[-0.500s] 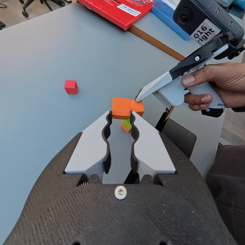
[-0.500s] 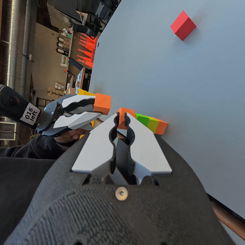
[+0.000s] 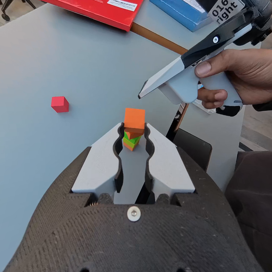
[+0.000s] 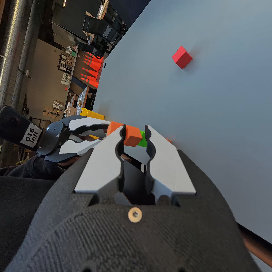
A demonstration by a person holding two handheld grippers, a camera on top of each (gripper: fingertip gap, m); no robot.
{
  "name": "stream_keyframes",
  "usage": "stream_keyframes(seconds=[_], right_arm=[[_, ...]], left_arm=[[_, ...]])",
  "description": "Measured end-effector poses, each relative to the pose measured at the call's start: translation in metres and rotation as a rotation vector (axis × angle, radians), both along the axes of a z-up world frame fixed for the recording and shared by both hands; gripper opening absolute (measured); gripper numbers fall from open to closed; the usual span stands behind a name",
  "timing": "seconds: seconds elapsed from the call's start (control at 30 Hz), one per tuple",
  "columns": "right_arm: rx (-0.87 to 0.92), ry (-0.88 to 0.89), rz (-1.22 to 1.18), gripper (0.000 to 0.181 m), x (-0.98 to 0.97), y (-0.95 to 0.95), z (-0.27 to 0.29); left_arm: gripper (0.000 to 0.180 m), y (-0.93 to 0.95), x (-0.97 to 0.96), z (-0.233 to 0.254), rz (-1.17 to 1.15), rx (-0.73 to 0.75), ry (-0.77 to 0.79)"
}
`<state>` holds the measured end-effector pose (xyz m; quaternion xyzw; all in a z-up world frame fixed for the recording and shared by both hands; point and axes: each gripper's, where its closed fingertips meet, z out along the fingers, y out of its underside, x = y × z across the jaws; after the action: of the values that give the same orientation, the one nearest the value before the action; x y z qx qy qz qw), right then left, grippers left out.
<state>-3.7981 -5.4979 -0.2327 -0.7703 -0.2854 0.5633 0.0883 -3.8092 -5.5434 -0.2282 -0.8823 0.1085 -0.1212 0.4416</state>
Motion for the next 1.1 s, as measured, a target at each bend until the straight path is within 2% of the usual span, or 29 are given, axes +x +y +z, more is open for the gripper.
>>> stream_keyframes(seconds=[0.1,0.23,0.33,0.43,0.63,0.83,0.87,0.9,0.93,1.0,1.1], right_arm=[[0.025,-0.013,0.001,0.024,0.002,0.004,0.0],[0.067,-0.011,0.003,0.026,-0.001,0.011,0.003],[0.129,-0.032,0.015,0.03,-0.009,0.021,0.001],[0.267,-0.099,0.055,0.037,-0.027,0.037,-0.007],[0.674,-0.216,0.206,0.046,-0.097,0.072,-0.033],[0.84,-0.342,0.362,0.046,-0.148,0.079,-0.08],[0.853,-0.391,0.379,0.04,-0.149,0.082,-0.091],[0.865,-0.431,0.393,0.026,-0.147,0.083,-0.1],[0.873,-0.447,0.398,0.026,-0.145,0.084,-0.102],[0.858,-0.401,0.379,0.026,-0.141,0.079,-0.088],[0.828,-0.249,0.307,0.026,-0.125,0.066,-0.031]], left_arm=[[0.025,0.001,0.004,-0.001,-0.008,-0.004,-0.001],[0.037,-0.002,0.001,-0.003,-0.003,-0.021,0.013],[0.04,-0.007,-0.006,-0.002,0.012,-0.022,0.001],[0.04,-0.016,-0.016,-0.009,0.039,-0.05,-0.001],[0.039,-0.032,-0.034,-0.02,0.095,-0.094,0.003],[0.039,-0.038,-0.046,-0.021,0.149,-0.108,-0.006],[0.039,-0.039,-0.047,-0.021,0.154,-0.11,-0.009],[0.039,-0.04,-0.047,-0.022,0.157,-0.11,-0.011],[0.039,-0.041,-0.048,-0.022,0.159,-0.111,-0.012],[0.039,-0.041,-0.049,-0.023,0.161,-0.111,-0.014],[0.039,-0.042,-0.052,-0.023,0.165,-0.102,-0.022]])
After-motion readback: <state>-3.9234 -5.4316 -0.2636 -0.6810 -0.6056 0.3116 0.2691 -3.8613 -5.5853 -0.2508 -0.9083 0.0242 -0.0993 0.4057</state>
